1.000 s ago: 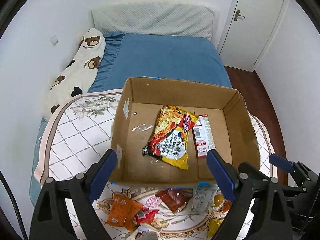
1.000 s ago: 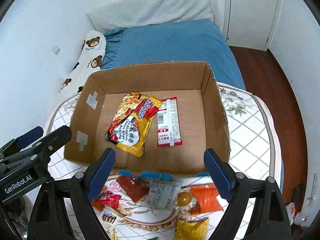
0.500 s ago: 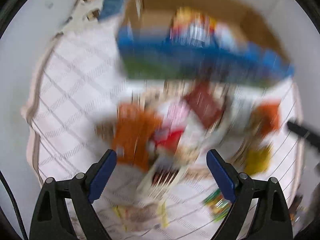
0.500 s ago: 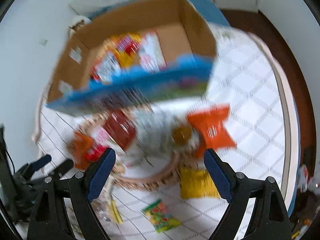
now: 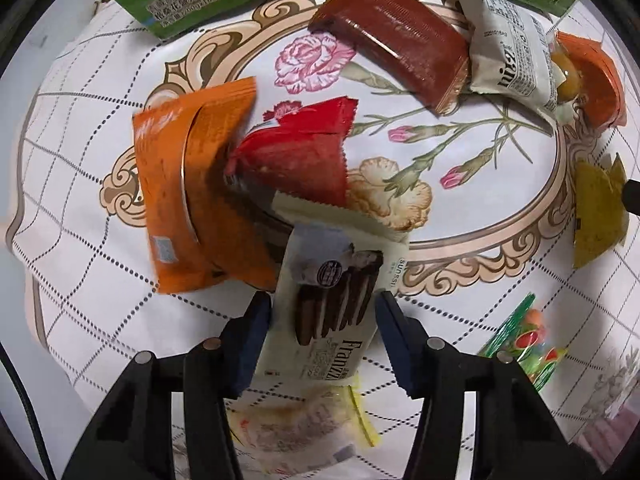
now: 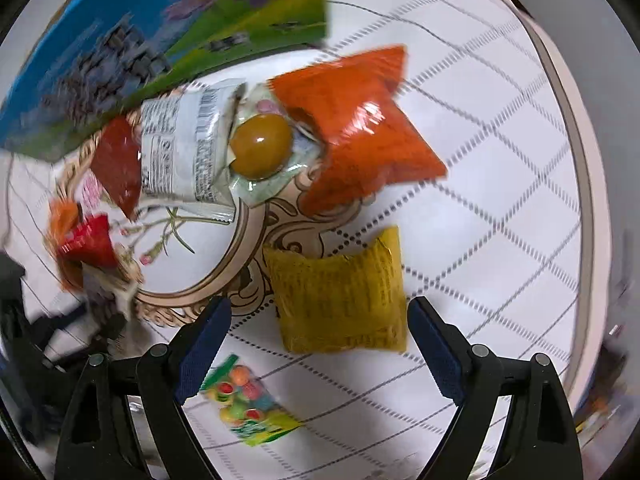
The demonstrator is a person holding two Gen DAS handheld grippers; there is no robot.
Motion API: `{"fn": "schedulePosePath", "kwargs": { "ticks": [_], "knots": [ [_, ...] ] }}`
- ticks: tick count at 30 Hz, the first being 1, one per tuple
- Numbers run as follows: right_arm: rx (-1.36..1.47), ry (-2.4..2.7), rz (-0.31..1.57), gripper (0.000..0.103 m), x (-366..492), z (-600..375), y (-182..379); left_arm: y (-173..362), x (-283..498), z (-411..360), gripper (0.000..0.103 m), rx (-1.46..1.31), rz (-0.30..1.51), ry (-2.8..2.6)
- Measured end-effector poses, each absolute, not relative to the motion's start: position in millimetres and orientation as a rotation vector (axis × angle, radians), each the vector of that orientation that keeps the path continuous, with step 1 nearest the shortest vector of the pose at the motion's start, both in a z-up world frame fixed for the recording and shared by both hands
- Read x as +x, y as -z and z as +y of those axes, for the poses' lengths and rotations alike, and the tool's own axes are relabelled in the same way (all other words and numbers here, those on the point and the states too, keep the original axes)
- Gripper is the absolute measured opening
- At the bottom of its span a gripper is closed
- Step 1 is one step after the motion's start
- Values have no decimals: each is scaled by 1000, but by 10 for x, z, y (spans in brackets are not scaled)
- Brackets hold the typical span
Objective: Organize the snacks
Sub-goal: 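Grasp the white Franzzi cookie pack with the left tool while the right tool grasps the yellow bag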
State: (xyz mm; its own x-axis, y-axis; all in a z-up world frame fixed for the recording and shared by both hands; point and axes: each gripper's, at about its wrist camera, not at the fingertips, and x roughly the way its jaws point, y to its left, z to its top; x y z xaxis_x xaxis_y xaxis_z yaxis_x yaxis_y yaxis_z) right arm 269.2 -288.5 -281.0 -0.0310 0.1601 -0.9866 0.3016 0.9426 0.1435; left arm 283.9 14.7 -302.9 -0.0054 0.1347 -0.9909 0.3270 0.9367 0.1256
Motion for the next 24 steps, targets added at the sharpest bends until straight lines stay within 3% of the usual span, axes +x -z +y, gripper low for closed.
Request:
{"fn": "schedulePosePath", "kwargs": {
  "ticks": [8,12,13,14,15,17,24],
  "knots": [
    [1082,282,1592,92,2166,-3473,3155,3162,2862,360,51,-42,1707,108],
    [1222,350,1601,92,2142,-3523,3414,3298,2885,525,57,-166,1756,126],
    [1225,368,1607,89,2175,-3488,3478,3317,2894,566,58,-176,1762,129],
    [1222,380,1615,75,2212,-3464,3538,3332,2894,588,58,-182,1766,135],
    [1205,373,1626,66,2257,-3440,3561,3344,2894,597,59,-179,1767,140],
    [1055,319,1681,64,2435,-3287,3549,3346,2905,601,60,-155,1759,145],
    [50,-50,1749,62,2835,-2157,3158,3354,2837,79,64,131,1759,224]
  ]
}}
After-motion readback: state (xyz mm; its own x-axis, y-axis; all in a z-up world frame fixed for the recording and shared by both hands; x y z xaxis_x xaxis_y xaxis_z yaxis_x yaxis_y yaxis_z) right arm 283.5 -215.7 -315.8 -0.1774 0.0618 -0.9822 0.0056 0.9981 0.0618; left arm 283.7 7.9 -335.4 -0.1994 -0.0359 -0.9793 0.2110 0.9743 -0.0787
